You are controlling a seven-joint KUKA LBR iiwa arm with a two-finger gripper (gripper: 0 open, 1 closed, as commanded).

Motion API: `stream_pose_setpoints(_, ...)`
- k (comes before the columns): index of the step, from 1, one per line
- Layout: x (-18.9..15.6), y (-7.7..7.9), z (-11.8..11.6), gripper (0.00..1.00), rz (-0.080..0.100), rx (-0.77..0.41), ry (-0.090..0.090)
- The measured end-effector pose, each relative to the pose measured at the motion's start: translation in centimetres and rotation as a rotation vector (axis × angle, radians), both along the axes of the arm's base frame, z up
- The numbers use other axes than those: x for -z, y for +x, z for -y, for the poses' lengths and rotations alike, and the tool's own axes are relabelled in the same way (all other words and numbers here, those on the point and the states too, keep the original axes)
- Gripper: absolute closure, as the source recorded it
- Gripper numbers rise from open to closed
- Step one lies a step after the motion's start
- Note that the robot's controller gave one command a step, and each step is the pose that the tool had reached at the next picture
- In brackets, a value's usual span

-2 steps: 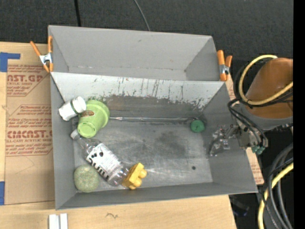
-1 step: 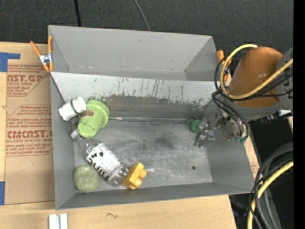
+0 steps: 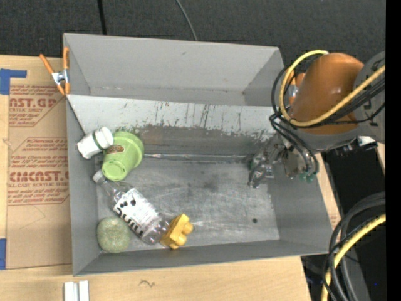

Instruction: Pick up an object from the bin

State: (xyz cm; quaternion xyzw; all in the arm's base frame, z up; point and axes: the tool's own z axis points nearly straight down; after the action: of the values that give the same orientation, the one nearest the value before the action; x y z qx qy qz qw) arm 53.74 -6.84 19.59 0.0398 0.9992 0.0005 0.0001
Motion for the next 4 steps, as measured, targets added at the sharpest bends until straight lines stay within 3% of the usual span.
stream_pose_setpoints(1, 0.1, -0.9, -0.4, 1.00, 0.009, -0.025, -0.001)
stream_pose_setpoints(2, 0.3, 2.5, 2.9, 1.00, 0.001, 0.005, 0.000)
stream_pose_setpoints(3, 0.2, 3.2, 3.4, 1.00, 0.007, 0.014, -0.002)
stream_pose_setpoints(4, -0.3, 1.1, 0.6, 1.00, 0.000, 0.014, 0.001)
